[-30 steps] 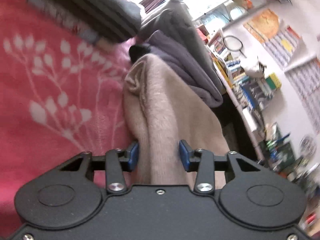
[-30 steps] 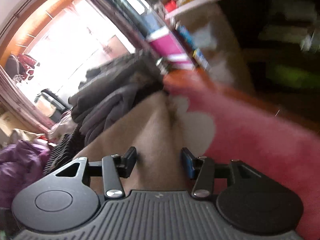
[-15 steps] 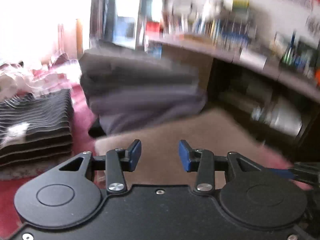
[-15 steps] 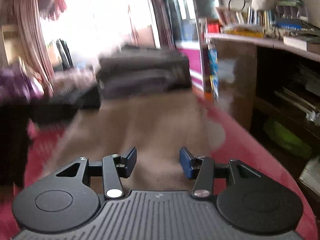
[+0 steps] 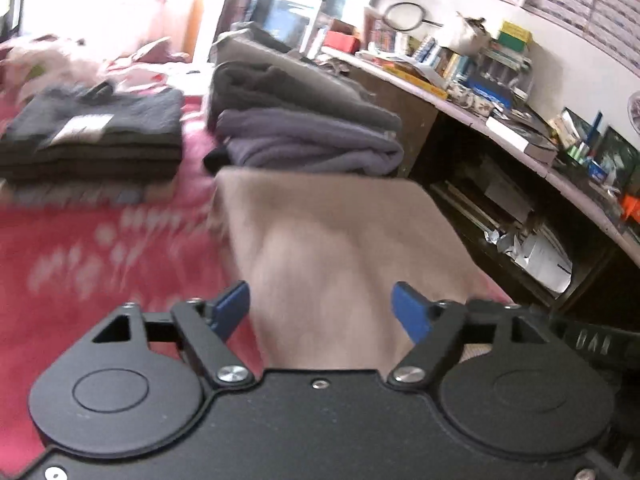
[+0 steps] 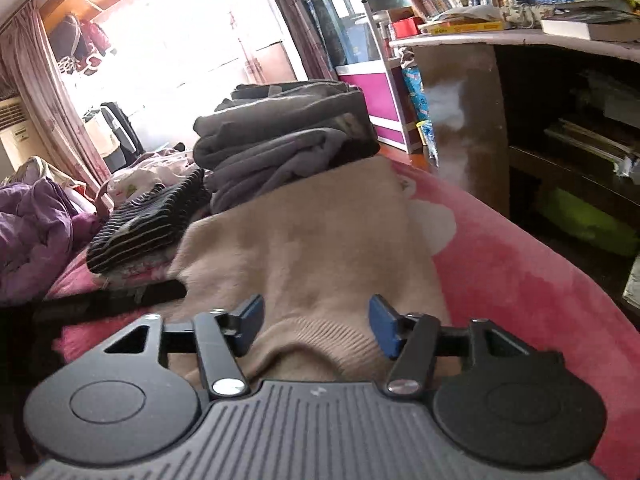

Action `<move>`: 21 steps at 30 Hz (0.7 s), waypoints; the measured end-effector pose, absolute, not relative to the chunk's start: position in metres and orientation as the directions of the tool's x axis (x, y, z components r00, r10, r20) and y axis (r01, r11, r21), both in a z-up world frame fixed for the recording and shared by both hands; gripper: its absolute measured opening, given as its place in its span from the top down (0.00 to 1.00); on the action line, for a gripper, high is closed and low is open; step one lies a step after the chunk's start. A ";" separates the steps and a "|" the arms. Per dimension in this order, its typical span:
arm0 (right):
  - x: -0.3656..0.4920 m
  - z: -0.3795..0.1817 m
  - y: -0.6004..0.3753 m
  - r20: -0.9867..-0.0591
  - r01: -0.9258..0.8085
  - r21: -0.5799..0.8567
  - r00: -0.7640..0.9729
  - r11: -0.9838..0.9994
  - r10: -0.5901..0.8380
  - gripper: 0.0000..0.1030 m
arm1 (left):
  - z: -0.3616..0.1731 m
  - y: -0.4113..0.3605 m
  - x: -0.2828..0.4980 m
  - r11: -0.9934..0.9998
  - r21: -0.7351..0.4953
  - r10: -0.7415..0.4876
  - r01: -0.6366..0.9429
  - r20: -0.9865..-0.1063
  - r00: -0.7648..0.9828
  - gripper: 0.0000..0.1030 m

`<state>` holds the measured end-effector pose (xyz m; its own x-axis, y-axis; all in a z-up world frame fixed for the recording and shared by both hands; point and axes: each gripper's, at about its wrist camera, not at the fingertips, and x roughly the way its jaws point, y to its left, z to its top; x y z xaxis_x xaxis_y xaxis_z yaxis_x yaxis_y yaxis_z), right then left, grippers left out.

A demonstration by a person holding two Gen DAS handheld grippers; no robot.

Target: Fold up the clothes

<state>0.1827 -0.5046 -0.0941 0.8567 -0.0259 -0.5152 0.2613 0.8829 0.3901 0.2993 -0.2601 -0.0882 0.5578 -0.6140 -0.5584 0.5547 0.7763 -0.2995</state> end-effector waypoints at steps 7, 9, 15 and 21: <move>0.143 -0.069 -0.476 -0.538 0.348 0.410 0.838 0.843 -0.084 0.03 | -0.074 -0.238 0.239 0.853 -0.285 -0.509 0.437 -0.636 0.580 0.04; 0.135 -0.065 -0.465 -0.560 0.363 0.402 0.824 0.840 -0.088 0.00 | -0.062 -0.235 0.225 0.863 -0.241 -0.485 0.444 -0.644 0.591 0.03; 0.106 -0.048 -0.436 -0.613 0.386 0.369 0.785 0.845 -0.091 0.00 | -0.029 -0.228 0.188 0.882 -0.112 -0.413 0.458 -0.650 0.637 0.00; 0.077 -0.022 -0.422 -0.598 0.402 0.336 0.790 0.851 -0.137 0.00 | -0.010 -0.217 0.160 0.878 -0.073 -0.412 0.472 -0.614 0.673 0.00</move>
<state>0.0773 -0.4221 -0.0216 0.7898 -0.1369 -0.5979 0.4023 0.8514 0.3365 0.1596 -0.2170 -0.0102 0.6726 -0.4124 -0.6144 0.4722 0.8785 -0.0727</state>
